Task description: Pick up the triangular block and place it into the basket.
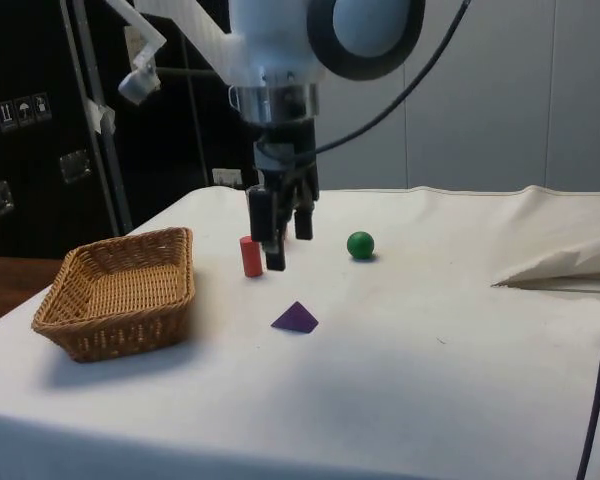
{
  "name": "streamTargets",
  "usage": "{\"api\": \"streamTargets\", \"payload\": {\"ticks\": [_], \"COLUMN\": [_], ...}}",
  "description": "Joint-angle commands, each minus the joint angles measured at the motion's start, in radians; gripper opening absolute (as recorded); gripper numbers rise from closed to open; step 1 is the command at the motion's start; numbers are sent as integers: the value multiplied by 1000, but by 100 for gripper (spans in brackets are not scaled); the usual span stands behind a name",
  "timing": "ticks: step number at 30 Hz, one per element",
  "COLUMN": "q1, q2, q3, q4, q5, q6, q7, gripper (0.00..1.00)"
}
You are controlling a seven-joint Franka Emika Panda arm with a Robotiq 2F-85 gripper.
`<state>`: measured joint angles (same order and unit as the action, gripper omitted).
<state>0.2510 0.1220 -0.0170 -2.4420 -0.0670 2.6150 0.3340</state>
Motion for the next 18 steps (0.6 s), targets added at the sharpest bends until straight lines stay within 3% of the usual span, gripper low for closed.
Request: {"api": "streamTargets", "payload": {"ticks": [1, 18], "q1": [2, -2], "q2": [10, 108], "q3": [0, -12], "q4": [-6, -10], "q5": [-10, -5], "q6": [28, 138], "q7": [2, -33], "gripper": [100, 100]}}
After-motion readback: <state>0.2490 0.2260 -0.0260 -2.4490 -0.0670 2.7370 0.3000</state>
